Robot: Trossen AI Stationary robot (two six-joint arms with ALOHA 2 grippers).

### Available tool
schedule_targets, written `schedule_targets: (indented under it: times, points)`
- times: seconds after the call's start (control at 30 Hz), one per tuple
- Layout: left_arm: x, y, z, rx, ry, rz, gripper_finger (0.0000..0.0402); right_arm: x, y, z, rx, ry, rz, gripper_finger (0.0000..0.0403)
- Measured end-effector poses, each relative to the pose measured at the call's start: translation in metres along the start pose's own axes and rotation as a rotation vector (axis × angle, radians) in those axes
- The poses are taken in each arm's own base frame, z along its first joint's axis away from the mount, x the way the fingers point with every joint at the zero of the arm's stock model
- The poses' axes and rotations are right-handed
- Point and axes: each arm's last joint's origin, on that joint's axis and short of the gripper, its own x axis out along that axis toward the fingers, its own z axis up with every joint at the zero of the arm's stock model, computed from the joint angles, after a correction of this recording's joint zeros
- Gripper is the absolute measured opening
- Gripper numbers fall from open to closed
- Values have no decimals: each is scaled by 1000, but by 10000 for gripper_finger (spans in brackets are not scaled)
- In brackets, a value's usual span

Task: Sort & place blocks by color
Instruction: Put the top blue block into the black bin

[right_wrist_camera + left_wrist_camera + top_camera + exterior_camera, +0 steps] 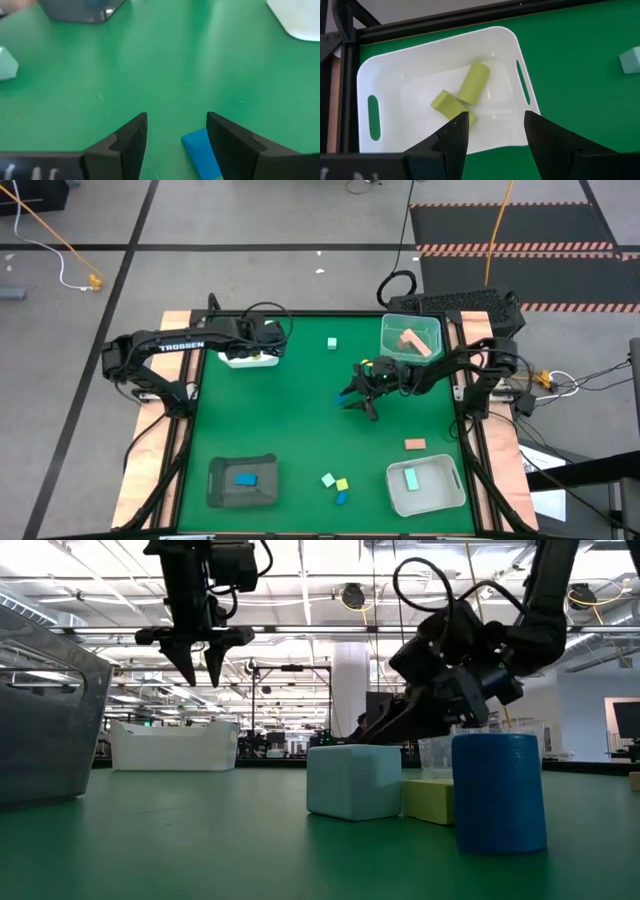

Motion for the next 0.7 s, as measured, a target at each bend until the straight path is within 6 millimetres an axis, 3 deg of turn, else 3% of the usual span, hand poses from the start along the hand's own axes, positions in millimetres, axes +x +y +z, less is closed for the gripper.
schedule_targets:
  times: [0.37, 0.7]
  points:
    - [-6, -6, -9, -7, 2, -25, 191, 33, -16, -5, -40, 30, -1, 196]
    - [-9, -8, -13, 10, 3, -35, 191, 39, -17, -17, -6, 82, -18, 196]
